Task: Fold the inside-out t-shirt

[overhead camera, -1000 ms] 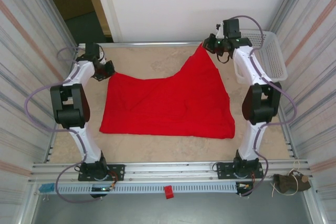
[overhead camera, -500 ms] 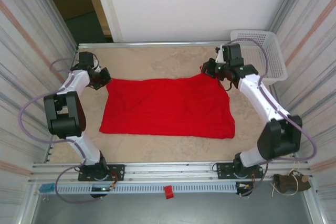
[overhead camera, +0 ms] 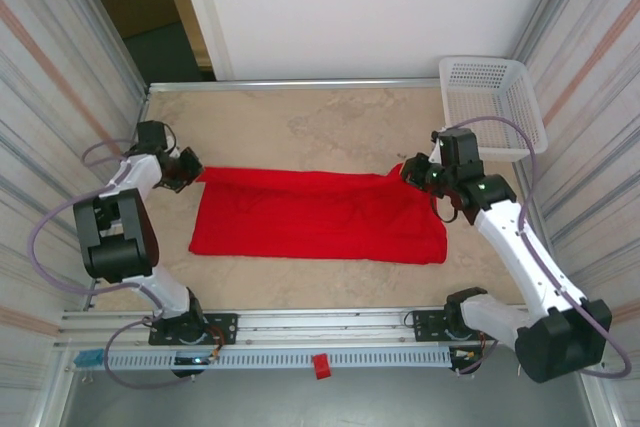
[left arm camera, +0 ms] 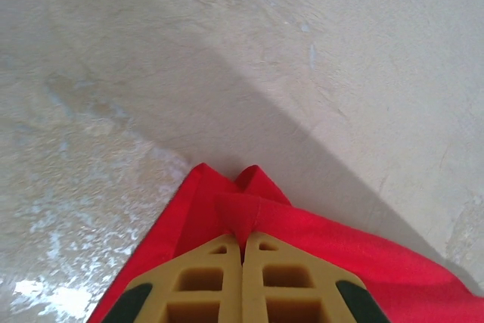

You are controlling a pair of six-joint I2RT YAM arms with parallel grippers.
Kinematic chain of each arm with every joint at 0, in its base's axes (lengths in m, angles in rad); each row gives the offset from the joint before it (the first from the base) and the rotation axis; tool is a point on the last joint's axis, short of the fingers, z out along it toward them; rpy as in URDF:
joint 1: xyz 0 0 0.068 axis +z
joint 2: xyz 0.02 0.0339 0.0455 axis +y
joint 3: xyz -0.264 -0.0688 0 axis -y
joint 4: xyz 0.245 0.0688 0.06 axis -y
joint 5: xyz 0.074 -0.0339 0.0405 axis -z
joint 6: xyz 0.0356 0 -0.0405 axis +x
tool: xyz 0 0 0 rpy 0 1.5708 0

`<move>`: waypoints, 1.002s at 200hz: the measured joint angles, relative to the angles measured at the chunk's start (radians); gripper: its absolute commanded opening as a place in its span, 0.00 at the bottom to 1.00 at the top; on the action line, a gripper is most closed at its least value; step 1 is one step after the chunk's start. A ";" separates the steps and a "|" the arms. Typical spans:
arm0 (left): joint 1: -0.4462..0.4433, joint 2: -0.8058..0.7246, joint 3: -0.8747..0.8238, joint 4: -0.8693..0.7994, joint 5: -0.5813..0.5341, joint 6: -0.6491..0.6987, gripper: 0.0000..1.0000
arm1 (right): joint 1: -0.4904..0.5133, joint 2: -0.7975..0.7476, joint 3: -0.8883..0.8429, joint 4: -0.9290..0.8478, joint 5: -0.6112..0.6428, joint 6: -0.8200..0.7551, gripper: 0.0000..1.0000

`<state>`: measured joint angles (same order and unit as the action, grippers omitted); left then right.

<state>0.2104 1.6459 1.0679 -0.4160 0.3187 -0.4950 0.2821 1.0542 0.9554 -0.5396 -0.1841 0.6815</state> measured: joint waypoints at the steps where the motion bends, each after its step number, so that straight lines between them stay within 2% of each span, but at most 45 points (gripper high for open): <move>1: 0.000 -0.001 -0.001 0.000 0.000 0.000 0.00 | 0.000 -0.003 -0.001 -0.001 0.002 0.000 0.00; 52: 0.010 -0.006 -0.034 0.019 0.007 -0.008 0.00 | 0.009 -0.106 -0.057 -0.040 0.018 0.043 0.00; 104: 0.010 -0.018 -0.109 0.045 0.015 -0.017 0.00 | 0.060 -0.171 -0.125 -0.072 0.037 0.077 0.00; 110: 0.010 -0.024 -0.124 0.049 0.017 -0.020 0.00 | 0.073 -0.175 -0.140 -0.073 0.041 0.082 0.09; 117: 0.010 -0.031 -0.143 0.055 0.020 -0.026 0.00 | 0.089 -0.180 -0.161 -0.076 0.051 0.096 0.25; 124: 0.010 -0.041 -0.166 0.063 0.023 -0.030 0.07 | 0.105 -0.185 -0.182 -0.084 0.062 0.104 0.37; 129: 0.010 -0.049 -0.182 0.065 0.023 -0.033 0.13 | 0.115 -0.188 -0.200 -0.093 0.071 0.109 0.42; 142: 0.010 -0.067 -0.215 0.067 0.023 -0.039 0.31 | 0.129 -0.202 -0.239 -0.111 0.093 0.129 0.44; 149: 0.010 -0.072 -0.225 0.067 0.022 -0.044 0.37 | 0.130 -0.211 -0.253 -0.126 0.109 0.140 0.44; 185: 0.010 -0.090 -0.224 0.054 0.008 -0.051 0.48 | 0.128 -0.197 -0.252 -0.143 0.146 0.151 0.44; 200: 0.010 -0.113 -0.205 0.038 -0.006 -0.052 0.51 | 0.128 -0.134 -0.222 -0.142 0.145 0.137 0.49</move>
<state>0.2207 1.5330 0.8631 -0.3782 0.3122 -0.5472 0.4103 0.9203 0.7330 -0.6811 -0.0387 0.8181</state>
